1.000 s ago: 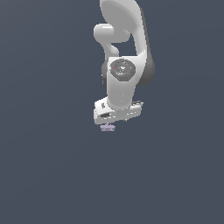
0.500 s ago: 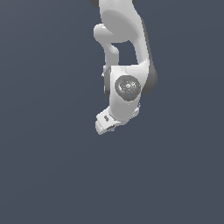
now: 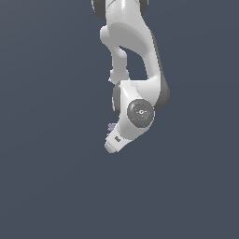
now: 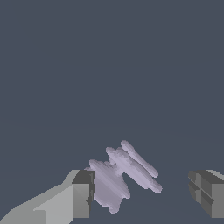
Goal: Pick up the object and move it to a goal position.
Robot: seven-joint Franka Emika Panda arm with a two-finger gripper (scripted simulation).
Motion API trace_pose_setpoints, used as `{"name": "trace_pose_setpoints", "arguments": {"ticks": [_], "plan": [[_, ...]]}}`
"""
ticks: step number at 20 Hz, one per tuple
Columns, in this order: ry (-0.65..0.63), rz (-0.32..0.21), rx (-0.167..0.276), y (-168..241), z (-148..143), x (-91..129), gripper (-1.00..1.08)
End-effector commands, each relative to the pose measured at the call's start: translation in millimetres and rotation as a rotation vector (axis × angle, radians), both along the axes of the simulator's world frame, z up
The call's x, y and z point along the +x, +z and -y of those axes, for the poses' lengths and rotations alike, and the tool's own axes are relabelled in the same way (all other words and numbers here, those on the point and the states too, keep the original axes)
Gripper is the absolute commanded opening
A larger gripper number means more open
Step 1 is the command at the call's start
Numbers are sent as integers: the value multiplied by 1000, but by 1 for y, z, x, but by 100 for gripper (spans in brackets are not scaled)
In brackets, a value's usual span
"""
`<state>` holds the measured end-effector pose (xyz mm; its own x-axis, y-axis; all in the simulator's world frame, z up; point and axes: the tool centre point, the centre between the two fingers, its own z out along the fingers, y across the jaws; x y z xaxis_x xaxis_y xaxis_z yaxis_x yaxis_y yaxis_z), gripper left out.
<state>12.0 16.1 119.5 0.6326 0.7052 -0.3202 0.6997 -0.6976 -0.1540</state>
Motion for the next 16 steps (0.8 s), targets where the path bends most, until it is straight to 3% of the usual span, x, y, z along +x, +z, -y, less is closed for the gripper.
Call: {"name": "trace_pose_setpoints", "arguments": {"ticks": [1,16], "plan": [[68,-42,9,-5,2,0,68],[428,-298,96,-30,18,-6,68]]}}
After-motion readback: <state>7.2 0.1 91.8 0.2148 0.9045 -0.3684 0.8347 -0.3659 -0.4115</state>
